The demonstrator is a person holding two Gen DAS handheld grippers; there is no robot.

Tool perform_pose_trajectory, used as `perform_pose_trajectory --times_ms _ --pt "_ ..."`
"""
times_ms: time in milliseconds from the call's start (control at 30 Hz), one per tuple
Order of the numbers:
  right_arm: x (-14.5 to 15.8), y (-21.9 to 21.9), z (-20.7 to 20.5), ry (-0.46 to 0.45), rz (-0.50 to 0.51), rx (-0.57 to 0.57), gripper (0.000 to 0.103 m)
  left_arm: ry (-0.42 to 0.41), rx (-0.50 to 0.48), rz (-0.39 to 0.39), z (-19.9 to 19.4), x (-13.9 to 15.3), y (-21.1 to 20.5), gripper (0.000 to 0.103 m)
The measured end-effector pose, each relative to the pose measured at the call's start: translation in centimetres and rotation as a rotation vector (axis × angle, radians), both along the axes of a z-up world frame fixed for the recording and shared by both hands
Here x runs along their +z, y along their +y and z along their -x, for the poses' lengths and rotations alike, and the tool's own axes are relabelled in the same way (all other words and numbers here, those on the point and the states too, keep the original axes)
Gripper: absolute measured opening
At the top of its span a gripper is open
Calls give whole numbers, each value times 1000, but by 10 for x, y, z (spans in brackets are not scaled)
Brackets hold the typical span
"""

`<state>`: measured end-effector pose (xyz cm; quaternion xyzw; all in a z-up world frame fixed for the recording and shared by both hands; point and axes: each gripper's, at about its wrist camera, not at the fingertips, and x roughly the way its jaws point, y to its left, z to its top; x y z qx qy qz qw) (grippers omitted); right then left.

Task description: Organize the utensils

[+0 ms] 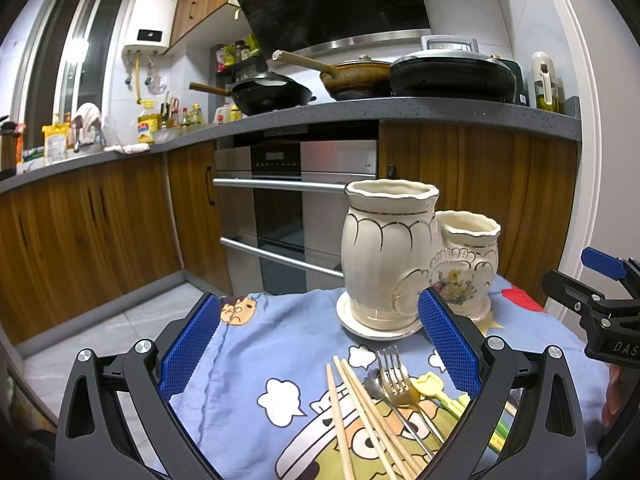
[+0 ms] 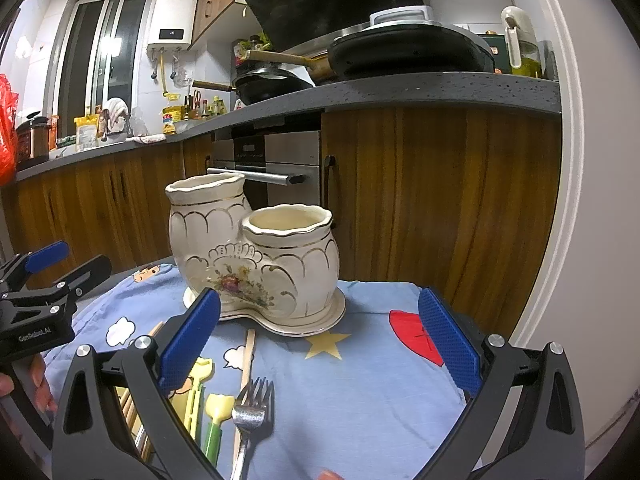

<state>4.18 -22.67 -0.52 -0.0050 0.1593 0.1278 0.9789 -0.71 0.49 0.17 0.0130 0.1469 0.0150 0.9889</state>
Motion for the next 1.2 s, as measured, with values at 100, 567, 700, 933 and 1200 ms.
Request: perform_pose_trajectory --times_ms 100,567,700,933,1200 --pt "0 -3 0 -2 -9 -9 98 1 1 -1 0 0 0 98" --pt "-2 -9 -7 64 -37 9 98 100 2 11 -9 2 13 98" --pt "-10 -10 -22 236 -53 66 98 229 26 -39 -15 -7 14 95" --pt "-29 -1 -18 374 8 192 64 414 -20 -43 -19 -35 13 66" --pt "-47 1 -14 500 -8 274 31 522 -81 -51 -12 -54 2 39"
